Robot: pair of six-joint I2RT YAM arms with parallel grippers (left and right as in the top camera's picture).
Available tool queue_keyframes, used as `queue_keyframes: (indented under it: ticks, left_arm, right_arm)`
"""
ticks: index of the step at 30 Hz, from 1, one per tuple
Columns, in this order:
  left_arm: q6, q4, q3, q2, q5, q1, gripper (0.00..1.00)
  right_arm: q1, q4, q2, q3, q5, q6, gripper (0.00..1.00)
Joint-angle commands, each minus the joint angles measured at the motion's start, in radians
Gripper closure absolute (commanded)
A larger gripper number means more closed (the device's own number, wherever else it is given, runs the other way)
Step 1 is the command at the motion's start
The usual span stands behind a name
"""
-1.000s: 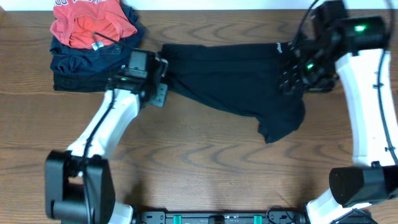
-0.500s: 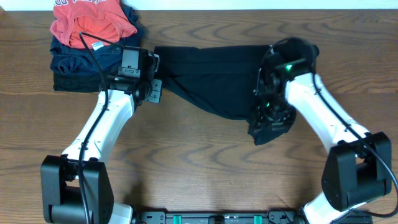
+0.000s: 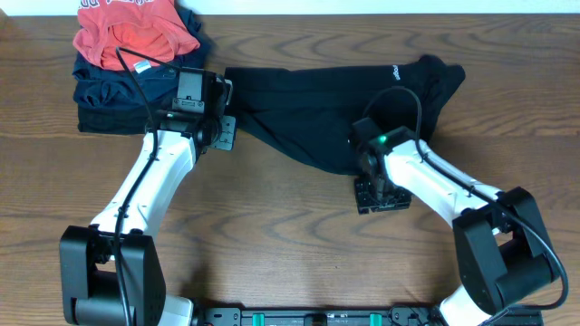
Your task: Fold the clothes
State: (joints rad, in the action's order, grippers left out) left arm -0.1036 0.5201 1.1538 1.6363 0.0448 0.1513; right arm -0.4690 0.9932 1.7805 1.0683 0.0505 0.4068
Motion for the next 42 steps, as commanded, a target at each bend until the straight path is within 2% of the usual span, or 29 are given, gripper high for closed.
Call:
queue_keyframes:
  ticks: [1,4,6,7,11,16,21,29,42]
  left_arm:
    - [0.012,0.003,0.013,-0.003,-0.012,-0.005,0.94]
    - [0.012,0.002,0.013,-0.003,-0.012,-0.005,0.94]
    - [0.012,0.002,0.013,-0.003,-0.012,-0.005,0.94]
    - [0.012,0.002,0.013,-0.003,-0.012,-0.005,0.94]
    - [0.012,0.009,0.013,-0.003,-0.012,-0.005,0.94]
    - [0.011,0.024,0.013,-0.003,-0.012,-0.005,0.94]
    - [0.011,0.024,0.013,-0.003,-0.012,-0.005,0.94]
    - [0.011,0.025,0.013,-0.003,-0.012,-0.005,0.94]
    - [0.011,0.025,0.013,-0.003,-0.012,-0.005,0.94]
  right_arm:
    - [-0.008,-0.039,0.002,-0.037,0.092,0.1,0.54]
    - [-0.007,-0.044,0.002,-0.038,0.143,0.122,0.76]
    - [-0.007,-0.044,0.002,-0.037,0.176,0.132,0.94]
    - [-0.007,-0.044,0.002,-0.037,0.187,0.132,0.99]
    - [-0.007,-0.028,-0.009,-0.033,0.204,0.132,0.99]
    - [-0.007,0.08,-0.095,-0.011,0.212,0.125,0.99]
    - [0.006,0.113,-0.212,0.0,0.215,0.035,0.99]
    - [0.067,-0.026,-0.256,0.0,0.215,-0.135,0.99]
    - [0.262,-0.333,-0.256,0.0,0.174,-0.225,0.99]
